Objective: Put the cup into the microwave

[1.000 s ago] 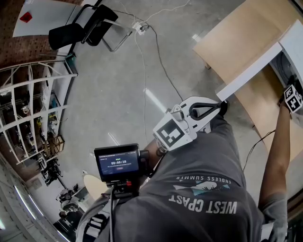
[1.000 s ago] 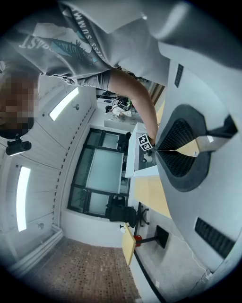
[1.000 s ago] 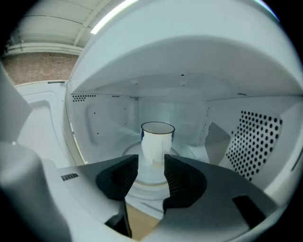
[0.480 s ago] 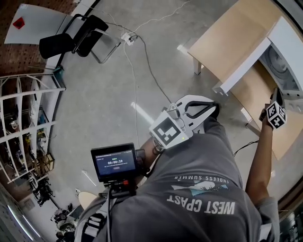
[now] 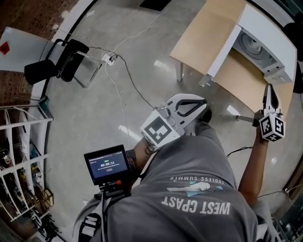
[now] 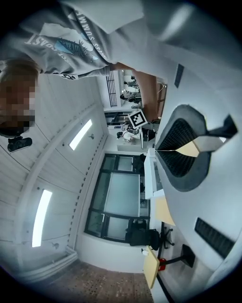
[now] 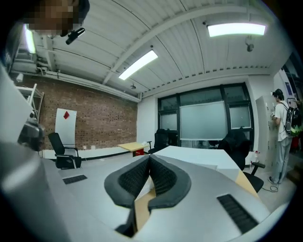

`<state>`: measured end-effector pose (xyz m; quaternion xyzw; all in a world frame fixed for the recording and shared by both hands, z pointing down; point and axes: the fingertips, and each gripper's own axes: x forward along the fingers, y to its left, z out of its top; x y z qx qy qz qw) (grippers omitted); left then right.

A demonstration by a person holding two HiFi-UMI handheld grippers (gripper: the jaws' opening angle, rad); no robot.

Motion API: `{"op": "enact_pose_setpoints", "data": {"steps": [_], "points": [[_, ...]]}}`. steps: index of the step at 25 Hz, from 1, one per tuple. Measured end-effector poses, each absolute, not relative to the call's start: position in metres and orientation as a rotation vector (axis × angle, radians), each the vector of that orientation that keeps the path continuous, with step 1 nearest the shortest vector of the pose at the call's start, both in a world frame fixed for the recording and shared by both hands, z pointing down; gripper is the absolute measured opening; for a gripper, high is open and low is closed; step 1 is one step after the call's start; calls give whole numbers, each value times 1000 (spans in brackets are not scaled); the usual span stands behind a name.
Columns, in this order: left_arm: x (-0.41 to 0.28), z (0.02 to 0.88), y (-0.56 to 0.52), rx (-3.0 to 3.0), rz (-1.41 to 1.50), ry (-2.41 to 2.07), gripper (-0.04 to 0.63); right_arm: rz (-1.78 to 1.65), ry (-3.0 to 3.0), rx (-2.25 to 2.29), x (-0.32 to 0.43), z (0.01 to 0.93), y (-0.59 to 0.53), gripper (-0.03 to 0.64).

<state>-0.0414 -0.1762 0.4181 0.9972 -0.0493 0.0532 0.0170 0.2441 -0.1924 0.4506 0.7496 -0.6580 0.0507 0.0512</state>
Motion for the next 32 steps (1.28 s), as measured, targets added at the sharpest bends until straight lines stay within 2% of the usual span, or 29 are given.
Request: {"op": "enact_pose_setpoints", "data": {"steps": [8,13,20,32], "points": [[-28,396,-146,3074,93,49,21,-21,-1999,2332,201,335,-96,18],[4,401,-109,3080,147,158,21,-23,-1961,2368,205,320,-12,18],[27,385,-12,3133,149,316,21,-44,-1978,2334,165,316,114,18],[-55,371,194,3206,150,290,21,-75,-2022,2227,54,304,332,18]]}}
